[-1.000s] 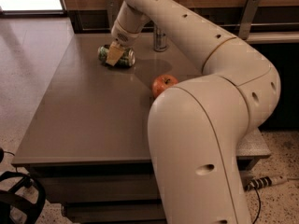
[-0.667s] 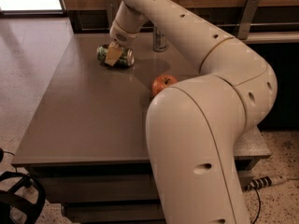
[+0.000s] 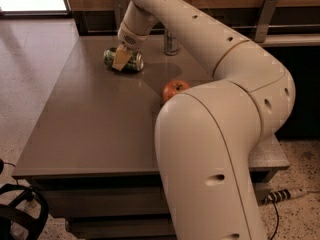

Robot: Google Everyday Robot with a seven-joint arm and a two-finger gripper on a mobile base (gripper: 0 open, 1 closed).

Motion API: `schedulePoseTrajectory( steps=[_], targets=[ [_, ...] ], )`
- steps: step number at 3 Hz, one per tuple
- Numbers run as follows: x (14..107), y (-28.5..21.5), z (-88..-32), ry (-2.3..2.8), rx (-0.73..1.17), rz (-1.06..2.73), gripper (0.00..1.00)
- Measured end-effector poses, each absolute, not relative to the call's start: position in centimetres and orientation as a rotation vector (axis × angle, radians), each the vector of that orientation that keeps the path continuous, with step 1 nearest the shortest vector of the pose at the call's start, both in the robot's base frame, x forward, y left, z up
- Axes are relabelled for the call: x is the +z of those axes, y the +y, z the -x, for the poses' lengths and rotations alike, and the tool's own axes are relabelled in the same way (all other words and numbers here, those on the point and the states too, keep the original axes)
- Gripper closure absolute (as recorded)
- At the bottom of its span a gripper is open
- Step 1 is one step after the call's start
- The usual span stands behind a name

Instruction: Knock green can over

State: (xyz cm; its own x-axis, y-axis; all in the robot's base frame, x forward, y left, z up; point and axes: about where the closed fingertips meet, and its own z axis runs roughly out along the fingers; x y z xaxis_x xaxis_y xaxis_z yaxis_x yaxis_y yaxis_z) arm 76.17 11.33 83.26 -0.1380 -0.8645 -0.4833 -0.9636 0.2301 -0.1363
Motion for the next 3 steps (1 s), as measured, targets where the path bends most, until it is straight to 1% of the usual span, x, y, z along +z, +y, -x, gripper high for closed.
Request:
schedulePoseTrajectory(
  steps=[1, 2, 3],
  targets=[
    [83.25, 11.34, -76.17, 2.047, 0.285, 1.676, 0.13],
    [82.96, 11.48, -76.16, 2.049, 0.287, 1.679, 0.00],
    [82.95, 11.48, -76.16, 2.049, 0.288, 1.680, 0.00]
  ],
)
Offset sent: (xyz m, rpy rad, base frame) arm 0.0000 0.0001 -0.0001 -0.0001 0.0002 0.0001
